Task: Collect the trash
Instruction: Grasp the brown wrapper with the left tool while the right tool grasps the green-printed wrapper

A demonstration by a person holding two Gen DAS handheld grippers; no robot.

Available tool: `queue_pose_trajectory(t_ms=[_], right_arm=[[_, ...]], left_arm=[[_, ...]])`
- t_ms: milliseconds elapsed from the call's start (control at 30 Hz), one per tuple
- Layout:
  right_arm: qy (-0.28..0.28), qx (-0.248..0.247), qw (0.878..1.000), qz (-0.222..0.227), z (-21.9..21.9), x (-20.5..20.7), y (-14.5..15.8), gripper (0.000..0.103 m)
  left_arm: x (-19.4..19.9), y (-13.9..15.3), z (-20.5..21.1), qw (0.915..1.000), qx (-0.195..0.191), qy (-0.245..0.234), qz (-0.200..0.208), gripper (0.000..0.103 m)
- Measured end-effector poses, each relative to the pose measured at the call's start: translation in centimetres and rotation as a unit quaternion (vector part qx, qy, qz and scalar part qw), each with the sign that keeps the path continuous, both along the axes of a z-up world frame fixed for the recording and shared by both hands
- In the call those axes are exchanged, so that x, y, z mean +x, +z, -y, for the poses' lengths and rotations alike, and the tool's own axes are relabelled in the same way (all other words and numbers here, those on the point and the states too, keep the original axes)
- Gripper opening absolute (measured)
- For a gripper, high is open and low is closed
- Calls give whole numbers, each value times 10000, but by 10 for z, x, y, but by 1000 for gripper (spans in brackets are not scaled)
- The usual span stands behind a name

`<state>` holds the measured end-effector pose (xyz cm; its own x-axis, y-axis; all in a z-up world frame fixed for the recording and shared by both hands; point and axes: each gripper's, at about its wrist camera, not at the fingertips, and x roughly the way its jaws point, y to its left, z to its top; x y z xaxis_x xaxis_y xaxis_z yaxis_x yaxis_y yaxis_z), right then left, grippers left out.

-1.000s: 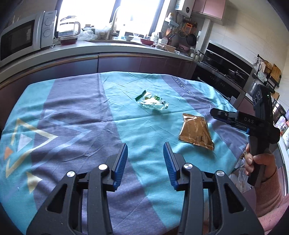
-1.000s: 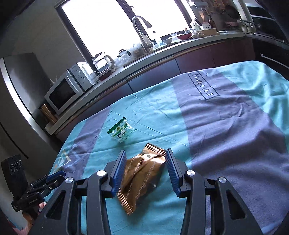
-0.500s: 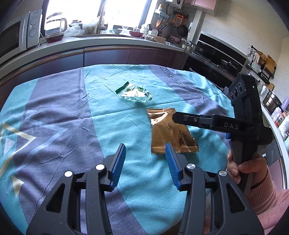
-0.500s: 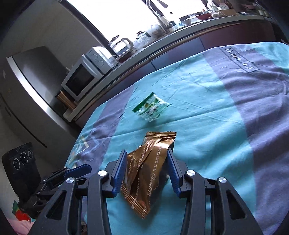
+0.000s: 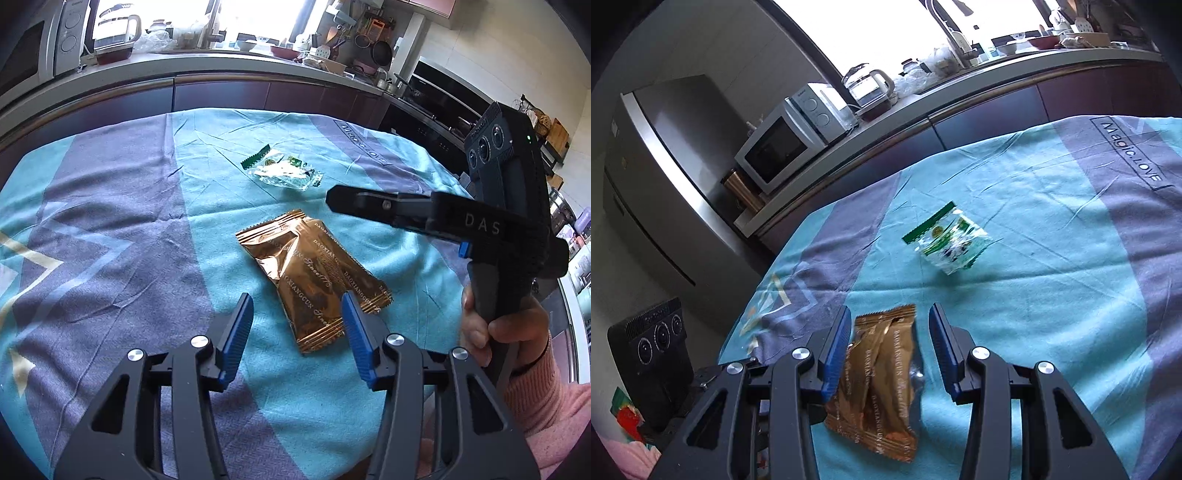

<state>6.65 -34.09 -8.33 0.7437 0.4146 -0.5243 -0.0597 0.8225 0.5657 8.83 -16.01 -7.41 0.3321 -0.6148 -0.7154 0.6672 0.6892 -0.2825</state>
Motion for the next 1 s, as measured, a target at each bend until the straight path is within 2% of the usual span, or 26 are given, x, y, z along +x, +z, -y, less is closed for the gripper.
queue_pose_trajectory(t_ms=[133, 167, 200, 300, 533, 600, 733, 900, 1000], right_arm=[[-240, -227, 9994, -68, 16, 22, 1, 44], [-269, -273, 9992, -88, 19, 29, 1, 46], [-281, -327, 9990, -115, 21, 36, 1, 54], [-297, -385, 9987, -178, 28, 57, 0, 57], [-121, -436, 9974, -561, 31, 87, -17, 58], [-115, -529, 9969, -566, 29, 85, -19, 56], [-140, -567, 9967, -571, 30, 82, -20, 45], [-178, -515, 9974, -472, 31, 75, -17, 41], [-173, -393, 9984, -363, 33, 64, -12, 41]], left_arm=[[6, -9, 9, 9998, 138, 28, -173, 47], [6, -10, 10, 9998, 146, 31, -165, 47], [7, -10, 12, 9997, 155, 34, -158, 47], [10, -10, 14, 9996, 168, 58, -200, 47], [14, -11, 17, 9994, 232, 167, -186, 26], [15, -11, 17, 9993, 233, 195, -195, 21], [19, -12, 18, 9993, 198, 216, -241, 18], [18, -11, 18, 9994, 193, 200, -220, 18], [16, -12, 14, 9995, 153, 162, -218, 23]])
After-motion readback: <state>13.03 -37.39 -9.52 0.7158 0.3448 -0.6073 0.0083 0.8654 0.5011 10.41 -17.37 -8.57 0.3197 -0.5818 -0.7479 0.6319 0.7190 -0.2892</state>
